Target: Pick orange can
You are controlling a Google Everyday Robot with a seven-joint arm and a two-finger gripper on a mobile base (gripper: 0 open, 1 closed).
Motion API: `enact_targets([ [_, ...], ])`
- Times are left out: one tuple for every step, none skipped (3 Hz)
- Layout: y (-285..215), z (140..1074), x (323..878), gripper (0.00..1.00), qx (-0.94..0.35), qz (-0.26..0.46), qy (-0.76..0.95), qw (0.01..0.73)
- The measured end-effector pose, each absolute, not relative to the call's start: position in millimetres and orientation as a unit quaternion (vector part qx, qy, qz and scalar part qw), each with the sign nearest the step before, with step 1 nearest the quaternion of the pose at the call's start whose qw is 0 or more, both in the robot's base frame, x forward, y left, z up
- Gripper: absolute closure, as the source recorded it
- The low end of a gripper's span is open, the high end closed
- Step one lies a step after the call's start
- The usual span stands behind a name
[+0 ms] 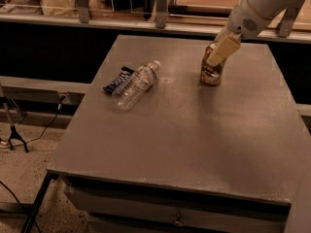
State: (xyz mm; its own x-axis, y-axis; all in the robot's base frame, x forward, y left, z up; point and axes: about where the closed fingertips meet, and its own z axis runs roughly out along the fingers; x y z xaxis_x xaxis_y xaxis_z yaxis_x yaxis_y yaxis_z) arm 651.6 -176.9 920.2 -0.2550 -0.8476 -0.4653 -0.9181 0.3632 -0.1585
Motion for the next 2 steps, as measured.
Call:
enact_targets([
  [-175.2,917.8,652.9,0.65,-0.56,0.073,0.789,0.243],
  [-171.7,918.9,653.2,0.89,-0.562,0.082,0.786,0.245],
])
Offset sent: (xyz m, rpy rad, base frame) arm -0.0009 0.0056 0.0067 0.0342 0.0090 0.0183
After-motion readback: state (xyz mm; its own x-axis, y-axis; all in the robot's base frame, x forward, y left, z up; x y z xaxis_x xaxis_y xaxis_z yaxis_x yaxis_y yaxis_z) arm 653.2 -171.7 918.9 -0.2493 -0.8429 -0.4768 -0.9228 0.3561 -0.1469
